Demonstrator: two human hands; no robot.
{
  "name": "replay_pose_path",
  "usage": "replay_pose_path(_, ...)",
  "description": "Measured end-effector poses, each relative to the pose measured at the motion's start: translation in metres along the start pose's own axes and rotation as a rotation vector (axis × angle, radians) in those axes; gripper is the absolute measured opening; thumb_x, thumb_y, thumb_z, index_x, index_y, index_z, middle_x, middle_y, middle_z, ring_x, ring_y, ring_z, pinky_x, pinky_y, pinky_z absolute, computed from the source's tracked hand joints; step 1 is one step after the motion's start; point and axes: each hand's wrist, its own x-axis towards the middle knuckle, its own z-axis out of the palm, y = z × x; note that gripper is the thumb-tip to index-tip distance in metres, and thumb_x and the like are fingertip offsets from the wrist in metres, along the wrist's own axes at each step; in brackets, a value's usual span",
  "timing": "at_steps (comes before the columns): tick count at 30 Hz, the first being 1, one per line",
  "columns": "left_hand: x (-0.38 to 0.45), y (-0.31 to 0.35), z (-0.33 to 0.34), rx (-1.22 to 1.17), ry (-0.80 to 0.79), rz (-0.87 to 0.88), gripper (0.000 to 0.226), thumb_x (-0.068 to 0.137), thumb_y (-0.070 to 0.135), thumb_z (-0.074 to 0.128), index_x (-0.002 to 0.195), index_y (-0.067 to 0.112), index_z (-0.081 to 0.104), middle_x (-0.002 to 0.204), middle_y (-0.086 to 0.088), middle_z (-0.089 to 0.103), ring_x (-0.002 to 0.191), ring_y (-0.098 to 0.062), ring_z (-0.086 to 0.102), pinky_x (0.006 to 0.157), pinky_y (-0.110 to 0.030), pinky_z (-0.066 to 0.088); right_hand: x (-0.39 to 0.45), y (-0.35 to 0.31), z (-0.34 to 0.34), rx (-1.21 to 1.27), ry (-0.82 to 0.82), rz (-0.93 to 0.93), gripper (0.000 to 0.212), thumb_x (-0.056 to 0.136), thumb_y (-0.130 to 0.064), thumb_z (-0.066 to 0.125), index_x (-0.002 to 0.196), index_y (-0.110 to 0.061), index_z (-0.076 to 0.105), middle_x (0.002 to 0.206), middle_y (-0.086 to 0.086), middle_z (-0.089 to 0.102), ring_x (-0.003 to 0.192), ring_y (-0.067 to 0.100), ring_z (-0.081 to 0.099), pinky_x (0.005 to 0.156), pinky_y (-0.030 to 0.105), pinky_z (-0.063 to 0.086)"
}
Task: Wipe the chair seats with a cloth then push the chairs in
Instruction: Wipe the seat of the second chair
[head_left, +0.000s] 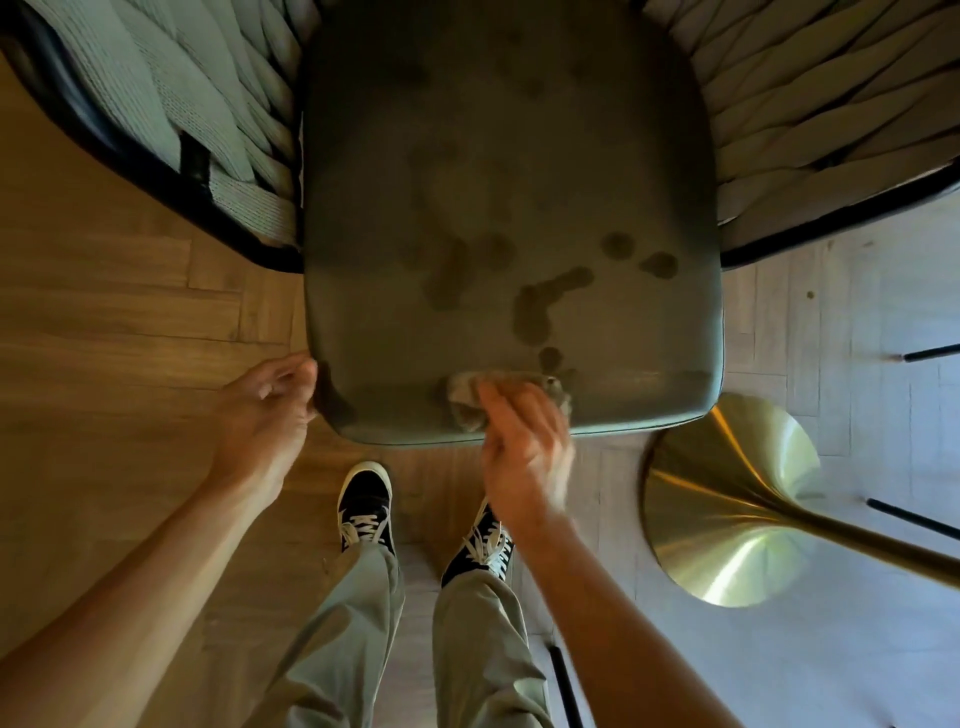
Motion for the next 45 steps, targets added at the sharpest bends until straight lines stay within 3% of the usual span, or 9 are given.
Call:
replay_pose_path(4,-0.002,0.009,0.0,-0.045,-0.01,-0.059,0.034,0.102,0.034,0.038,0.102,0.013,0.065,0.088,-0.003,0.07,0.075,-0.011,0.07,0.06,-0.016,0.055,0.01,-0.066,0.036,0.084,-0.076,-0.03,0.03,0.076,-0.01,0.057,0.101,-0.017,0.074,0.099,0.002,0.072,0.096,0.019,0.065,0.08,0.033,0.053)
replay_pose_path(10,-0.005,0.016,-0.001,-0.085,0.014,-0.104,0.038,0.102,0.036,0.039,0.086,0.017,0.067,0.071,0.007,0.072,0.068,-0.002,0.069,0.056,-0.017,0.054,0.025,-0.112,0.06,0.089,-0.221,-0.113,0.027,0.081,-0.017,0.053,0.097,-0.016,0.074,0.092,0.002,0.071,0.093,0.023,0.065,0.079,0.034,0.05)
replay_pose_path(17,-0.002,0.014,-0.003,0.044,-0.048,-0.068,0.028,0.093,0.024,0.059,0.118,0.011,0.065,0.106,-0.006,0.068,0.101,-0.017,0.065,0.079,-0.027,0.052,0.026,-0.035,0.007,-0.05,-0.21,-0.074,0.032,0.074,-0.015,0.051,0.097,-0.016,0.073,0.095,0.003,0.071,0.093,0.024,0.066,0.082,0.038,0.054)
replay_pose_path(22,-0.001,0.014,0.004,0.067,0.003,-0.045,0.03,0.089,0.019,0.065,0.117,0.007,0.064,0.095,-0.006,0.067,0.093,-0.017,0.065,0.075,-0.027,0.052,0.025,0.054,-0.046,-0.215,-0.09,-0.05,0.032,0.073,-0.005,0.054,0.097,-0.011,0.074,0.096,0.007,0.071,0.089,0.026,0.066,0.082,0.041,0.053)
replay_pose_path(26,0.002,0.013,0.003,0.09,0.031,-0.008,0.015,0.087,0.031,0.066,0.096,0.019,0.068,0.094,-0.005,0.068,0.09,-0.017,0.065,0.082,-0.037,0.055,0.029,0.106,-0.079,-0.315,-0.083,-0.013,0.032,0.062,0.012,0.065,0.087,-0.007,0.071,0.091,0.012,0.068,0.085,0.031,0.062,0.074,0.042,0.052)
replay_pose_path(32,0.006,0.015,0.005,0.145,0.053,0.02,0.024,0.083,0.028,0.071,0.104,0.018,0.063,0.096,-0.011,0.068,0.086,-0.018,0.066,0.084,-0.043,0.056,0.036,0.18,-0.1,-0.353,-0.022,0.291,0.013,0.084,-0.015,0.057,0.092,-0.012,0.067,0.095,0.012,0.07,0.092,0.035,0.062,0.075,0.05,0.049)
replay_pose_path(35,0.006,0.013,0.006,0.157,0.057,0.051,0.024,0.082,0.025,0.072,0.104,0.017,0.065,0.095,-0.013,0.069,0.086,-0.022,0.067,0.084,-0.045,0.055,0.041,0.187,-0.103,-0.281,0.034,0.389,0.028,0.085,-0.023,0.043,0.087,-0.009,0.068,0.084,0.014,0.069,0.079,0.037,0.061,0.062,0.048,0.049)
replay_pose_path(38,0.007,0.011,0.005,0.158,0.054,0.049,0.025,0.082,0.025,0.072,0.104,0.015,0.067,0.095,-0.013,0.069,0.093,-0.027,0.067,0.089,-0.05,0.054,0.044,0.171,-0.098,-0.225,0.048,0.375,0.023,0.084,-0.004,0.052,0.098,-0.011,0.069,0.092,0.013,0.07,0.082,0.034,0.062,0.063,0.043,0.05)
replay_pose_path(45,0.008,0.008,0.009,0.107,0.086,0.036,0.026,0.084,0.018,0.072,0.107,0.007,0.067,0.096,-0.017,0.068,0.092,-0.027,0.066,0.091,-0.051,0.053,0.041,0.081,-0.052,-0.067,0.016,0.077,0.031,0.068,0.009,0.05,0.085,-0.007,0.071,0.089,0.008,0.068,0.089,0.019,0.056,0.074,0.036,0.049)
